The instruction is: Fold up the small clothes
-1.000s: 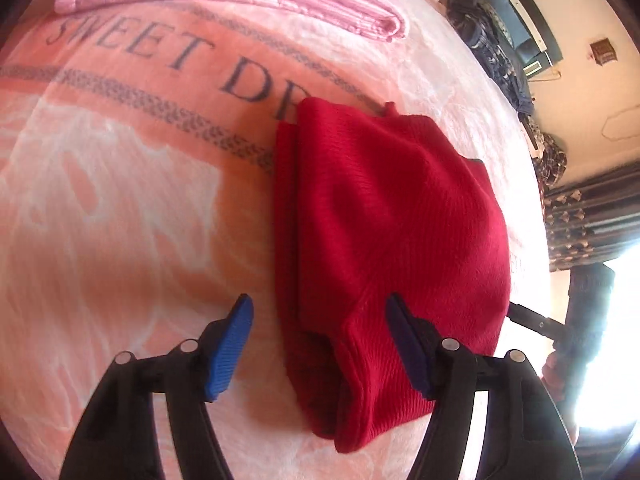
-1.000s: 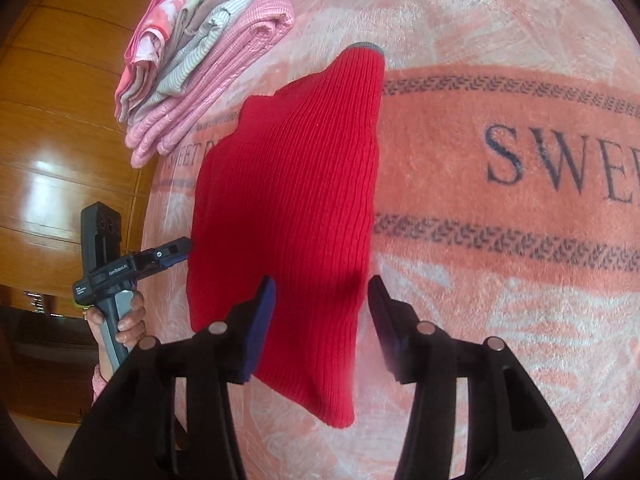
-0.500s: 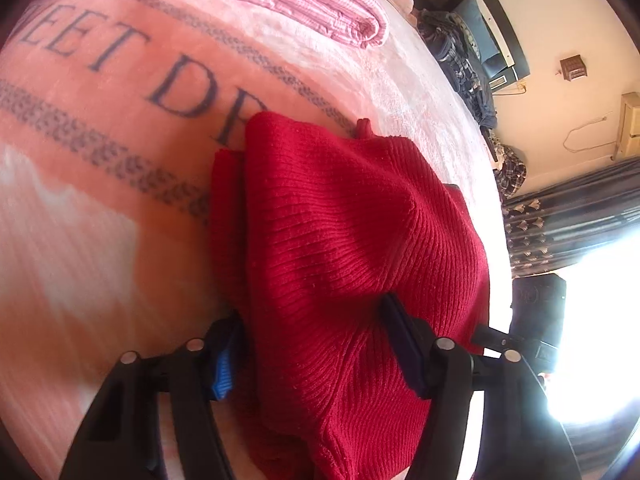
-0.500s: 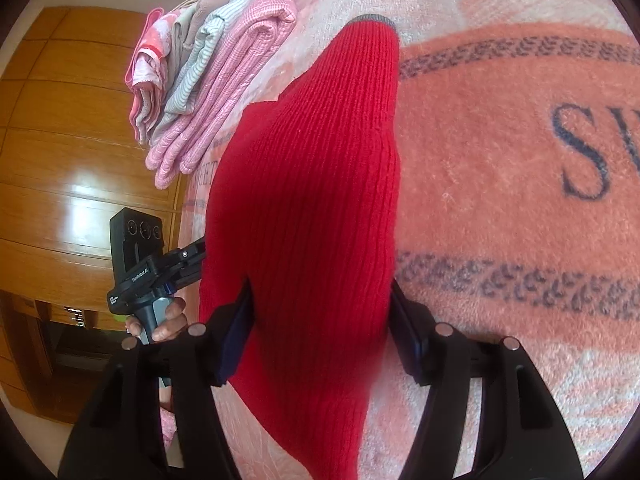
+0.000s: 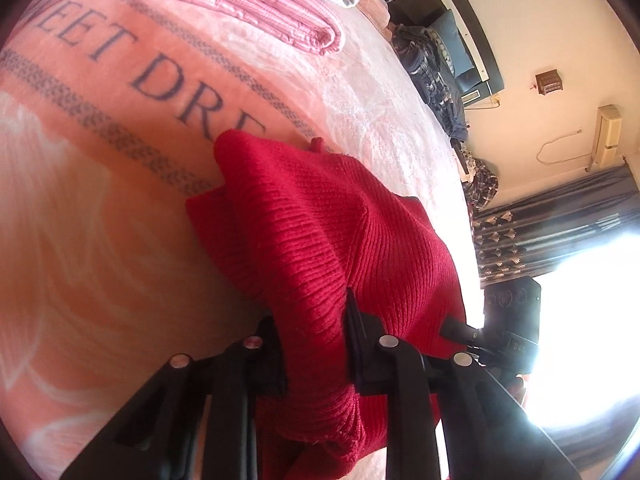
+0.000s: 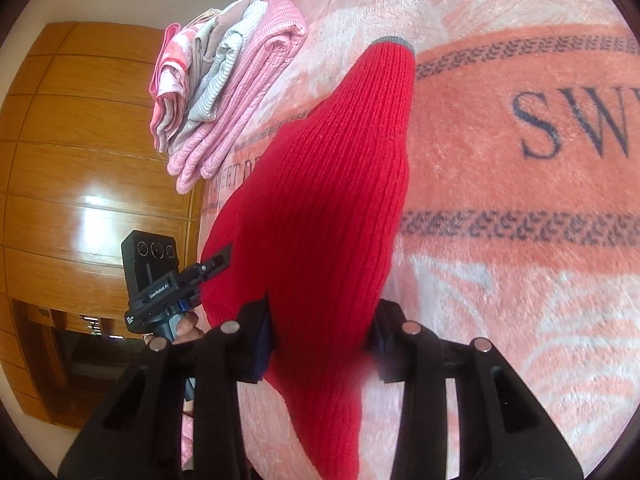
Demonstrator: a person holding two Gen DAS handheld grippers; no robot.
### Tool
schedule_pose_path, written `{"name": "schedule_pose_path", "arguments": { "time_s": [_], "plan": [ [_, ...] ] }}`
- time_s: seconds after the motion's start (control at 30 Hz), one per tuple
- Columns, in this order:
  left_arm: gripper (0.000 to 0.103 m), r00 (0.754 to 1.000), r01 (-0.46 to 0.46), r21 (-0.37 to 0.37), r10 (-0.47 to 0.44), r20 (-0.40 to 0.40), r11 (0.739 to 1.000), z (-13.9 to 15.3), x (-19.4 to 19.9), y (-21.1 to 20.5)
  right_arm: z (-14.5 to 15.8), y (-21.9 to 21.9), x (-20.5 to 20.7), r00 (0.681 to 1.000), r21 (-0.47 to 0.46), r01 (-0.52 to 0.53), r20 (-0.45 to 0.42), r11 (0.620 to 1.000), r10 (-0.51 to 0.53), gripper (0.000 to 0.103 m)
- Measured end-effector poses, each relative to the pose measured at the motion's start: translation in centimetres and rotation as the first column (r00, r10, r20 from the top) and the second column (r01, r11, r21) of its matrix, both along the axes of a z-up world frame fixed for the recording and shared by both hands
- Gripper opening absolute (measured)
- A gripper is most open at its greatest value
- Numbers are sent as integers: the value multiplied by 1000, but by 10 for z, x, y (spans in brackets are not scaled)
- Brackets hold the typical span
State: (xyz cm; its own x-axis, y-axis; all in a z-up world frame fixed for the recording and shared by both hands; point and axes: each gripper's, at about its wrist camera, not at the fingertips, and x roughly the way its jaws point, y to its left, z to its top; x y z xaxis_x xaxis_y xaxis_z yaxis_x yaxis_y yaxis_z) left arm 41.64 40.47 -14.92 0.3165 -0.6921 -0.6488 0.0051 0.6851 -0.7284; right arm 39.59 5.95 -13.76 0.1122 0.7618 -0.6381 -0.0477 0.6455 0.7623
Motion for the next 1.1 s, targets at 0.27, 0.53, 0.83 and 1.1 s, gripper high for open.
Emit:
{"name": "schedule_pose_path", "arguments": {
  "time_s": [0.27,0.53,0.83,1.1],
  "plan": [
    [21,984,173,-30,-174,-38,985,12,-75,-87,42,-74,-81,996,-182,-90,-13,979,89,37],
    [21,966,258,178,-253,-49,950,-4,-134,-155,3,-118,-188,997,-258,-42,-78,965,22,38],
    [59,980,198,337,-191,-54,921,44,-175,-160,38,-134,-248,1000,-288,5,-14,958,-9,70],
    [64,951,309,413,-277,-138,856,6,-219,-187,-10,-116,-272,992,-313,-80,-113,947,46,59]
  ]
}}
